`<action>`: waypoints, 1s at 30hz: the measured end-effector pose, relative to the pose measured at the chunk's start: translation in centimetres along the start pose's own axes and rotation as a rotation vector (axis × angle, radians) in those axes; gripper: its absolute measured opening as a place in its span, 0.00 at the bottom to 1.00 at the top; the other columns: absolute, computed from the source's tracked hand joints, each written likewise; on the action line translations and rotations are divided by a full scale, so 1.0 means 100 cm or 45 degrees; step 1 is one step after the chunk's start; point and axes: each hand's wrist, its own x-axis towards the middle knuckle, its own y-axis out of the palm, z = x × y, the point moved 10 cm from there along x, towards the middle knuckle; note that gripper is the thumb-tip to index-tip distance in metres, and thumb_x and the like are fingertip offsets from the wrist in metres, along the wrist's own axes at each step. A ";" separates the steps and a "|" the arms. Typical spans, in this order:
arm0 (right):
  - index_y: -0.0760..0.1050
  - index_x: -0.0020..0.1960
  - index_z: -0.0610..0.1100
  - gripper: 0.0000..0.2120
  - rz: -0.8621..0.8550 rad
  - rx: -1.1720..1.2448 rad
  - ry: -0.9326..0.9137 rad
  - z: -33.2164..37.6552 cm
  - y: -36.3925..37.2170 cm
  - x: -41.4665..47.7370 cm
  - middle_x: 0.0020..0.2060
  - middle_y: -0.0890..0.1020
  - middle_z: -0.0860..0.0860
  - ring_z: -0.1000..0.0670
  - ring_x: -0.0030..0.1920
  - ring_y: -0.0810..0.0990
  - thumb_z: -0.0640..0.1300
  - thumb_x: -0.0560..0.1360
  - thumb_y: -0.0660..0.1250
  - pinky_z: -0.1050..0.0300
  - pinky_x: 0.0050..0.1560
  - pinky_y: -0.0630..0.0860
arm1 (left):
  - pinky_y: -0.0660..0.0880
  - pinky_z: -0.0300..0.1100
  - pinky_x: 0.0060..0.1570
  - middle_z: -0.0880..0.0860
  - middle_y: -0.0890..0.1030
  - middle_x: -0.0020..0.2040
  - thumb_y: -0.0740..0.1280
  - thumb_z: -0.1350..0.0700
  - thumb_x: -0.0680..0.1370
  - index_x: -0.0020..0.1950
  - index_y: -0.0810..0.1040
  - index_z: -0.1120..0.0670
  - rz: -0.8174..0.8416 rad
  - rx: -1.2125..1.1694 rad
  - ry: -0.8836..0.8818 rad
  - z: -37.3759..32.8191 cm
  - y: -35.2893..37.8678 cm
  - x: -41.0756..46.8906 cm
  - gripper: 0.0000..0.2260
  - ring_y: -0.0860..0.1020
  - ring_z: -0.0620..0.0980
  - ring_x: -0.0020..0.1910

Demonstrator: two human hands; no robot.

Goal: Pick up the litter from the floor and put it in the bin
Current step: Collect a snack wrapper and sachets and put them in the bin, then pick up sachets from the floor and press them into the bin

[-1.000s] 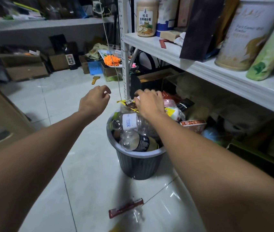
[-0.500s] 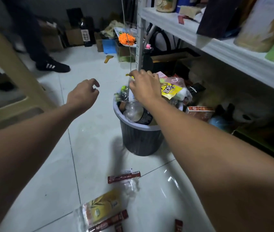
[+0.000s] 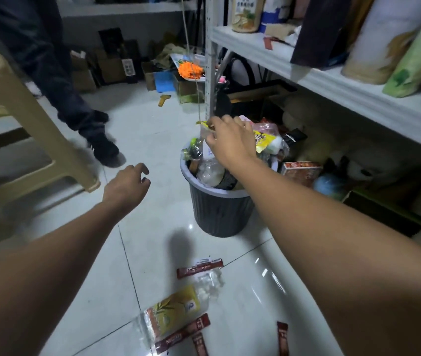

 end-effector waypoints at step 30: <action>0.73 0.64 0.47 0.16 0.128 -0.220 0.445 -0.174 -0.018 -0.276 0.59 0.76 0.45 0.43 0.60 0.73 0.48 0.78 0.57 0.49 0.58 0.65 | 0.70 0.49 0.58 0.55 0.73 0.63 0.58 0.49 0.80 0.67 0.67 0.52 0.639 0.173 0.635 -0.170 0.281 -0.291 0.17 0.72 0.55 0.62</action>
